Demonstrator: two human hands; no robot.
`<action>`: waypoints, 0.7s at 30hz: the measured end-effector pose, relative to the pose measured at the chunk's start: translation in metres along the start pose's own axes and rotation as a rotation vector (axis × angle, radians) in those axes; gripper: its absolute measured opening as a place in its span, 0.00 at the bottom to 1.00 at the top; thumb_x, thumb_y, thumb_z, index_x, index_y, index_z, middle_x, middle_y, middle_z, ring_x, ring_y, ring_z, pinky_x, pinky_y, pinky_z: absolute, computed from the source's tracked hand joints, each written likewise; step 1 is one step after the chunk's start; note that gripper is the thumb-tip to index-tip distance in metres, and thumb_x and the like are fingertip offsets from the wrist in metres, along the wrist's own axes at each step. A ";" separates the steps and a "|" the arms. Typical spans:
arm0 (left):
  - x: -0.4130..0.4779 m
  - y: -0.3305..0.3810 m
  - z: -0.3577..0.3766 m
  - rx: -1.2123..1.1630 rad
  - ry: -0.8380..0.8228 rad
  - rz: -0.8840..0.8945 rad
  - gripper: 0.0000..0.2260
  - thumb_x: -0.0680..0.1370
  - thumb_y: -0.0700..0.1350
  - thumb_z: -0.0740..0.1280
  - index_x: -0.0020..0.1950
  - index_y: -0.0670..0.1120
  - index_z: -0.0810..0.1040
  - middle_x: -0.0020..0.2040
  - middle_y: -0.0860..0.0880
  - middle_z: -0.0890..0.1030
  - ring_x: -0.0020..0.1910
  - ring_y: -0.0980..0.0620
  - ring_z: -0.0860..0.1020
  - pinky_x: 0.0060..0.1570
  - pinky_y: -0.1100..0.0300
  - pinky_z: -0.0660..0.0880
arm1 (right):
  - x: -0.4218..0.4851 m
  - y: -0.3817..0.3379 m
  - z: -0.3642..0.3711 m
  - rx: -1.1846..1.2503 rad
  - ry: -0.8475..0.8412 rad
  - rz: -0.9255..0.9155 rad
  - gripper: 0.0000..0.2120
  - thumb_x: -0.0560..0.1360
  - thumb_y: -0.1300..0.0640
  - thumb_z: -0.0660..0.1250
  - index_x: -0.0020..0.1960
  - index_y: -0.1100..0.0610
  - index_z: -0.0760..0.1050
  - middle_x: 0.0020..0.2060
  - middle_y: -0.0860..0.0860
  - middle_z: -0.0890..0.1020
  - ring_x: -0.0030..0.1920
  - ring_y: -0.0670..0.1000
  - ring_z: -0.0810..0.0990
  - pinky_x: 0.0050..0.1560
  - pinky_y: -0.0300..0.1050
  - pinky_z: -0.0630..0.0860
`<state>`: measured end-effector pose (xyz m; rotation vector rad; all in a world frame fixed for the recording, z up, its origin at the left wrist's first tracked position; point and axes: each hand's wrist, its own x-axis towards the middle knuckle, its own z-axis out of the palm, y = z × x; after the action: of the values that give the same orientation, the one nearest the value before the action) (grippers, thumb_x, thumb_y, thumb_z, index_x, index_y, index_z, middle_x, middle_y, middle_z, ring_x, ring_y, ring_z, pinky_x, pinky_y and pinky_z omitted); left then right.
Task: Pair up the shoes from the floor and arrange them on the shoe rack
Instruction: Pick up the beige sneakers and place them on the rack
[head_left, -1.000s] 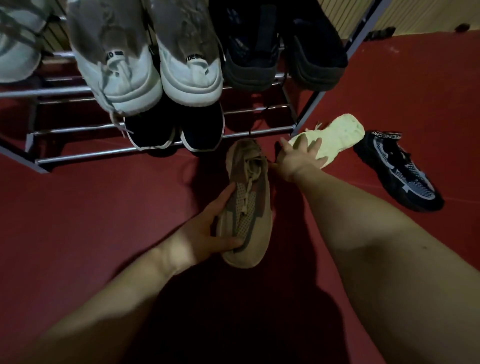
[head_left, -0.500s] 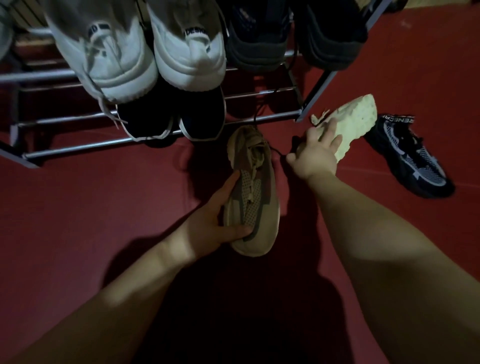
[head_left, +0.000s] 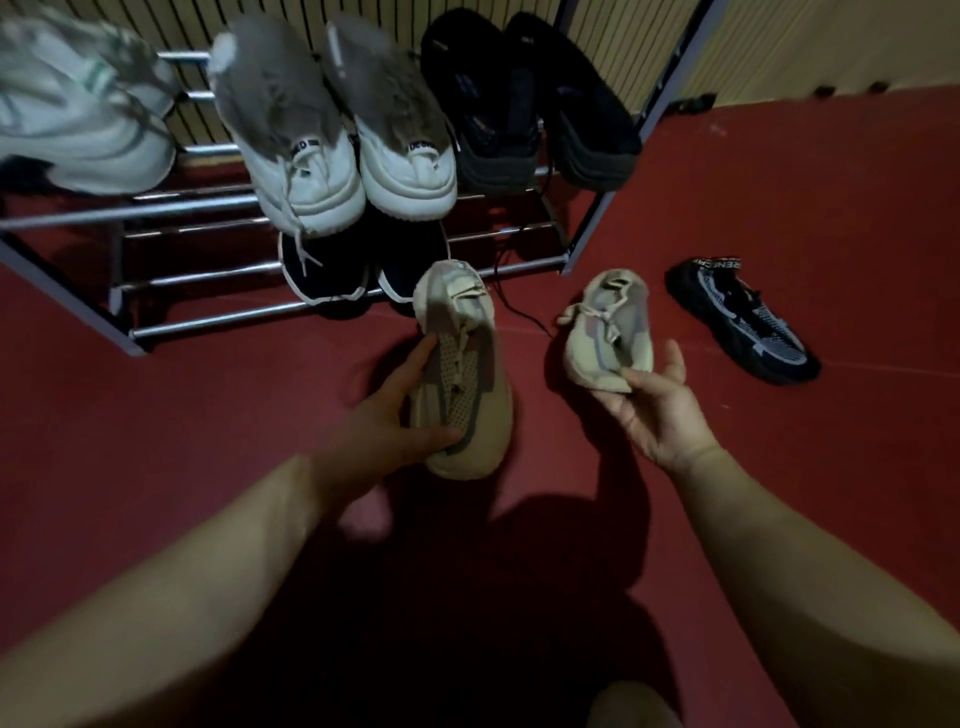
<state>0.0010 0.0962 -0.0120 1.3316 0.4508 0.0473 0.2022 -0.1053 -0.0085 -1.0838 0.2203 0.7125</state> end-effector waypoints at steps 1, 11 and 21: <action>-0.003 0.000 -0.003 0.002 0.009 0.000 0.42 0.66 0.37 0.76 0.72 0.61 0.61 0.65 0.57 0.74 0.61 0.61 0.76 0.63 0.55 0.72 | -0.009 0.007 -0.002 0.071 -0.049 0.050 0.45 0.71 0.75 0.57 0.76 0.43 0.43 0.66 0.58 0.71 0.62 0.61 0.76 0.49 0.57 0.80; -0.038 -0.009 -0.019 0.004 -0.011 0.001 0.47 0.60 0.50 0.81 0.73 0.61 0.61 0.73 0.50 0.66 0.69 0.48 0.69 0.68 0.41 0.65 | -0.048 0.066 0.013 -0.966 -0.139 0.438 0.20 0.78 0.56 0.64 0.69 0.53 0.67 0.56 0.50 0.78 0.55 0.51 0.76 0.57 0.46 0.71; -0.034 0.019 0.005 0.416 0.078 -0.039 0.47 0.66 0.55 0.77 0.74 0.67 0.47 0.73 0.62 0.61 0.71 0.61 0.63 0.71 0.55 0.62 | -0.060 0.031 0.076 -0.728 -0.395 0.343 0.15 0.80 0.54 0.60 0.65 0.41 0.64 0.44 0.48 0.81 0.39 0.47 0.81 0.37 0.44 0.78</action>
<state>-0.0240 0.0869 0.0164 1.7326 0.5730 -0.0285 0.1243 -0.0563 0.0349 -1.5770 -0.2220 1.3582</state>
